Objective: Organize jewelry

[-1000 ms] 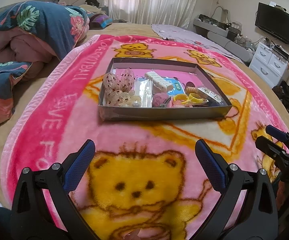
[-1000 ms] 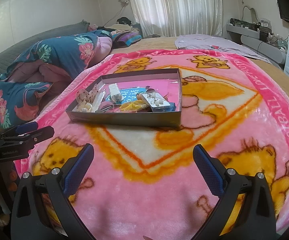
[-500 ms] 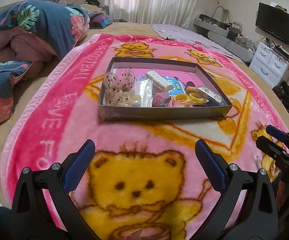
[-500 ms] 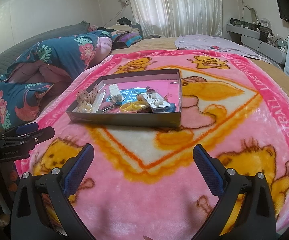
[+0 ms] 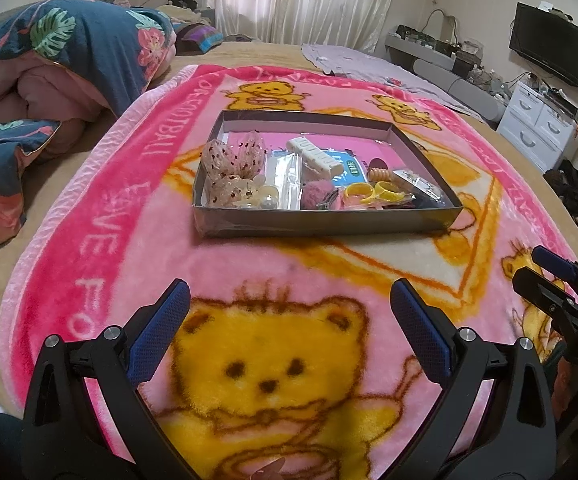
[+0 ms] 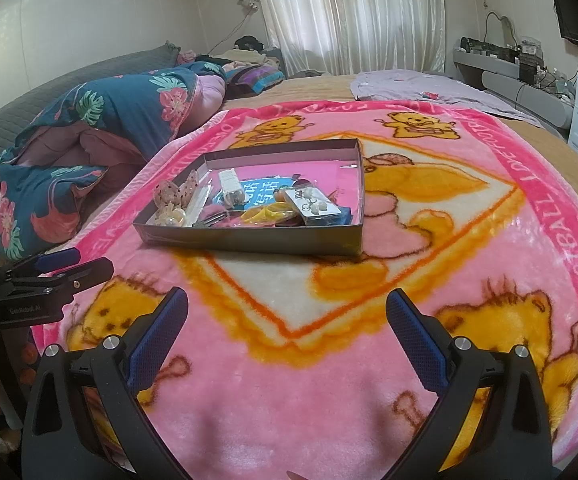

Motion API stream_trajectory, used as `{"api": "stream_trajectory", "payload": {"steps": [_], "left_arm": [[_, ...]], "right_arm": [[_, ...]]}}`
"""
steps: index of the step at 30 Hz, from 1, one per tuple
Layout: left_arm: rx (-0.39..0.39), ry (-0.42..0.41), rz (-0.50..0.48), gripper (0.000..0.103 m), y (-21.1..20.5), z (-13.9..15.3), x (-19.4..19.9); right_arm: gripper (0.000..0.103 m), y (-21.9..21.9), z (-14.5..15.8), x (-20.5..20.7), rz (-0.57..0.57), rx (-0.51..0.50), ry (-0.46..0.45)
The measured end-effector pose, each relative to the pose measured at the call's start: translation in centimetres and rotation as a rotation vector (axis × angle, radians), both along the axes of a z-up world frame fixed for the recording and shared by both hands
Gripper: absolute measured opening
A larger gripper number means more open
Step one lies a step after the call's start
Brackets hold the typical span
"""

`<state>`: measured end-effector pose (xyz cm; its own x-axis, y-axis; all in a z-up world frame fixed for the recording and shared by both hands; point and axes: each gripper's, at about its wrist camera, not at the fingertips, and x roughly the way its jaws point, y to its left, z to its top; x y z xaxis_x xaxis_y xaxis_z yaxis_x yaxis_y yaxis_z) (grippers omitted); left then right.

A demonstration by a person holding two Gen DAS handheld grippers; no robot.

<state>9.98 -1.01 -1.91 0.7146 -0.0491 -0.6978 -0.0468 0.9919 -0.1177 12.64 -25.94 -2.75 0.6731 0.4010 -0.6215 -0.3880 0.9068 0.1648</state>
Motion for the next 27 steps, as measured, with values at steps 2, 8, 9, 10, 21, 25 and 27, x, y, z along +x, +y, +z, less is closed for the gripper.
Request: {"api": "stream_trajectory", "payload": {"steps": [2,8,9,10,21,25,27], "left_arm": [[0.001,0.0,0.001,0.094,0.0,0.0,0.0],[-0.001,0.011,-0.01,0.094,-0.2,-0.1,0.1],[-0.003,0.014,-0.011,0.094,-0.2,-0.1,0.2],[0.0,0.019,-0.008,0.094,-0.4,-0.1,0.2],[-0.041,0.052,0.042,0.094,1.0,-0.4,1.3],[-0.014,0.132,0.244,0.094,6.6,-1.2,4.4],[-0.008,0.155,0.363,0.094,10.3,-1.4,5.9]], "right_arm": [[0.099,0.0,0.0,0.0,0.001,0.001,0.0],[0.099,0.0,0.0,0.0,0.0,-0.001,-0.003],[0.099,0.0,0.0,0.0,-0.001,0.0,-0.003],[0.099,0.0,0.0,0.1,-0.003,0.002,-0.003],[0.099,-1.7,0.4,1.5,-0.074,0.008,-0.014],[0.099,-5.6,0.7,6.9,-0.252,0.002,0.034],[0.099,-8.8,0.2,10.1,-0.389,-0.003,0.077]]}}
